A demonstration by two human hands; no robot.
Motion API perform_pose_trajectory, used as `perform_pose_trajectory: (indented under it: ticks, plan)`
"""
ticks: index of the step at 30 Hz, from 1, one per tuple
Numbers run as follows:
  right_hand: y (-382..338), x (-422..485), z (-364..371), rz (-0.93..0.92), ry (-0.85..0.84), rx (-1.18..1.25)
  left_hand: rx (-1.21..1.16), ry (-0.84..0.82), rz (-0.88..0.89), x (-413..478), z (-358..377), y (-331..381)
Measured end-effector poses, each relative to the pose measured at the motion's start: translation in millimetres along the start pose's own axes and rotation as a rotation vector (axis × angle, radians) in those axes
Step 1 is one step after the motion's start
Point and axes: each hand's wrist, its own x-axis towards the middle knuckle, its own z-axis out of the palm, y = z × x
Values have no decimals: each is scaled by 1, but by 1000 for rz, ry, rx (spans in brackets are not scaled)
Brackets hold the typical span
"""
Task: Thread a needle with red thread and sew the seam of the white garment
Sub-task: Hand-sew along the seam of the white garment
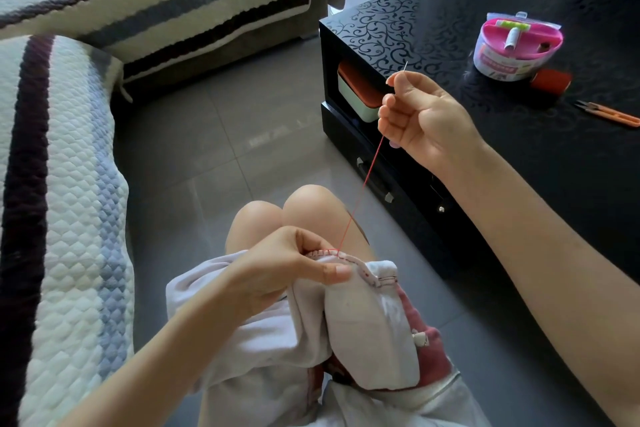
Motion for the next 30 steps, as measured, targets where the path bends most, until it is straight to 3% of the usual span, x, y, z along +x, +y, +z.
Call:
perform_pose_trajectory:
  ticks: [11,21,30]
  plan:
    - [5,21,1,-82,-4,-70,65,6,-40,-6,1,-2]
    - [63,-80,-21,-103,-388,-797,-148,23,45,-12,-8,-9]
    - [80,-102,-34,-185,-411,-939,-112,-17,96,-11,-5,-7]
